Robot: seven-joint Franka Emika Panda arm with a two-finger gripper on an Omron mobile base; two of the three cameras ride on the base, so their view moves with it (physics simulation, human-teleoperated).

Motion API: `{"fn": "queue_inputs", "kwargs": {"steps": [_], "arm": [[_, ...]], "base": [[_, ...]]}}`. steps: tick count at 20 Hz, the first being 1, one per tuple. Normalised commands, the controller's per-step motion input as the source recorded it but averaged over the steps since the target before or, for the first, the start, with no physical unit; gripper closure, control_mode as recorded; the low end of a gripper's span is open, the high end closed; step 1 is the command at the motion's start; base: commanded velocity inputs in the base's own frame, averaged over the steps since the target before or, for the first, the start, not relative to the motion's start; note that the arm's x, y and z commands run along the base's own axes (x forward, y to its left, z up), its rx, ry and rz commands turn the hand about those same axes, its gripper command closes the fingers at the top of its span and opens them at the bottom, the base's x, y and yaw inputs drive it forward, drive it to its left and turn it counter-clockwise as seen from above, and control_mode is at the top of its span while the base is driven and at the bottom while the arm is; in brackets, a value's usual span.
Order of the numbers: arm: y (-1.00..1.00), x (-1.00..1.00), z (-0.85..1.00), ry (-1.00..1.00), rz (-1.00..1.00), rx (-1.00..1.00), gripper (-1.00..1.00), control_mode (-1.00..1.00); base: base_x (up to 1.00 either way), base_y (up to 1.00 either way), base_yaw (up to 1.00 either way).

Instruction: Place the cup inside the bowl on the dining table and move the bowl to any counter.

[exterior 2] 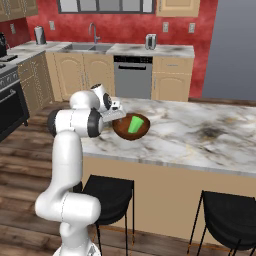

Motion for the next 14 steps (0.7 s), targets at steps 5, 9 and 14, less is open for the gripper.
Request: {"fn": "queue_inputs", "kwargs": {"steps": [5,9,14], "arm": [[0.00,0.00,0.00,0.00,0.00,0.00,1.00,-1.00],[0.00,0.00,0.00,0.00,0.00,0.00,1.00,-1.00],[0.00,0.00,0.00,0.00,0.00,0.00,1.00,-1.00]], "base": [[0.00,0.00,0.00],[0.00,0.00,0.00],[0.00,0.00,0.00]]}}
